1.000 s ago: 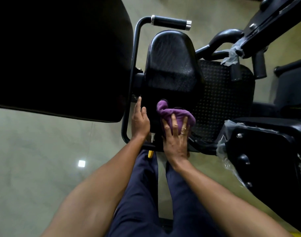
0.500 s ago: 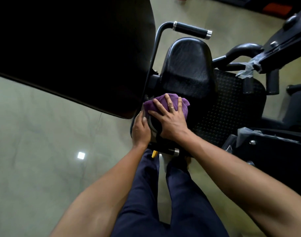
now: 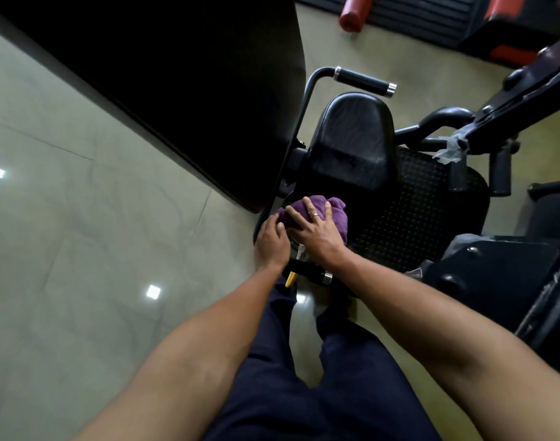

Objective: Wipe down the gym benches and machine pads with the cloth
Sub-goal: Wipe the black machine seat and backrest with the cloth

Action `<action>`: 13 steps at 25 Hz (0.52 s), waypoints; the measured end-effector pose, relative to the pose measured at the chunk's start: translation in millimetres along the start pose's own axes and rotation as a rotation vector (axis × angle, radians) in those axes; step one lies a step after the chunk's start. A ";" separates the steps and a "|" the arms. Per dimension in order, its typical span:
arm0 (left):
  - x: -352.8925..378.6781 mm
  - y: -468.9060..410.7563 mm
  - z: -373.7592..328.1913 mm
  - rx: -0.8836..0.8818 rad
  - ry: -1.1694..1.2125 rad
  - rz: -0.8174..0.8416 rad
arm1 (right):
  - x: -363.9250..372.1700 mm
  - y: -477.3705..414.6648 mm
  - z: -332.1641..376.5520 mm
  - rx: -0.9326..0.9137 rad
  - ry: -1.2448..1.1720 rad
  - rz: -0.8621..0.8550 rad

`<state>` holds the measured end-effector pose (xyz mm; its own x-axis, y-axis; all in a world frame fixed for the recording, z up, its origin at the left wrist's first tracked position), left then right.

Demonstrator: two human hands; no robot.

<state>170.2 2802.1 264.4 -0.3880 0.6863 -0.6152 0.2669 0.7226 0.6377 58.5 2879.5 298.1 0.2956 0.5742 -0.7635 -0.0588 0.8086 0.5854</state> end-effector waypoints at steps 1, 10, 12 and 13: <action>-1.4 5.9 -2.0 0.012 -0.023 0.000 | -4.2 3.2 0.0 0.003 -0.022 -0.003; -28.5 79.0 -37.5 -0.016 -0.187 -0.070 | -36.9 73.8 -4.5 0.237 -0.343 -0.174; -43.5 94.7 -47.6 -0.025 -0.192 -0.115 | -48.5 92.9 -3.9 0.254 -0.401 -0.210; -51.3 102.0 -51.7 -0.023 -0.182 -0.146 | -54.4 100.6 -2.9 0.248 -0.413 -0.236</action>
<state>171.7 2836.3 384.9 -0.2553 0.5796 -0.7739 0.1988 0.8148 0.5446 33.7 2930.0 397.8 0.6273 0.2417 -0.7403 0.2668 0.8264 0.4959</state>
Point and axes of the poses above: each hand's wrist, its own y-axis away from the middle knuckle, its own x-axis out of the palm, z = x × y, the point moved 1 cm from there along -y, towards the middle knuckle, and after that the axes turned 12 degrees about -x, right-handed, at the moved point
